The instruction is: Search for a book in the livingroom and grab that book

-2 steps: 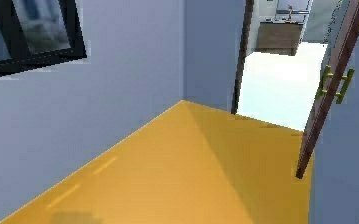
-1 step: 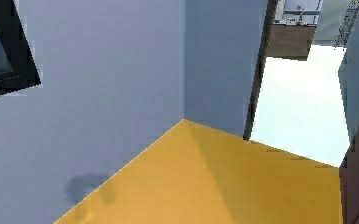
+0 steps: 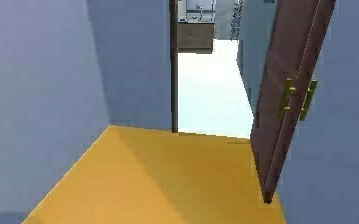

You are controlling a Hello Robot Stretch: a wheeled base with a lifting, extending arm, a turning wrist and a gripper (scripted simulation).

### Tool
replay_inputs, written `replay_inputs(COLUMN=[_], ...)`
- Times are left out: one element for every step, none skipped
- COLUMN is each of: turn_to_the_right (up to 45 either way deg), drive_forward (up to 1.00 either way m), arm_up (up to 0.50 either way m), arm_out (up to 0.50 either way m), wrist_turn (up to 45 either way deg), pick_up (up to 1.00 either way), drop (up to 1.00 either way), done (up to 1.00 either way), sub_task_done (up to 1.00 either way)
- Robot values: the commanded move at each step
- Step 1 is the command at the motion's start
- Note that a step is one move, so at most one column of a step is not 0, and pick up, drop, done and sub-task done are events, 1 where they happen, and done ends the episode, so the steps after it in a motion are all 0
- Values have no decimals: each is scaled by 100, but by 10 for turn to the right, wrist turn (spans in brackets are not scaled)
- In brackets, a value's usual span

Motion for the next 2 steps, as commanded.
replay_inputs(turn_to_the_right=[30,0], drive_forward=[0,100], arm_up=[0,0], arm_out=[0,0], wrist_turn=[0,0], pick_up=[0,0], drop=[0,0], done=[0,0], sub_task_done=[0,0])
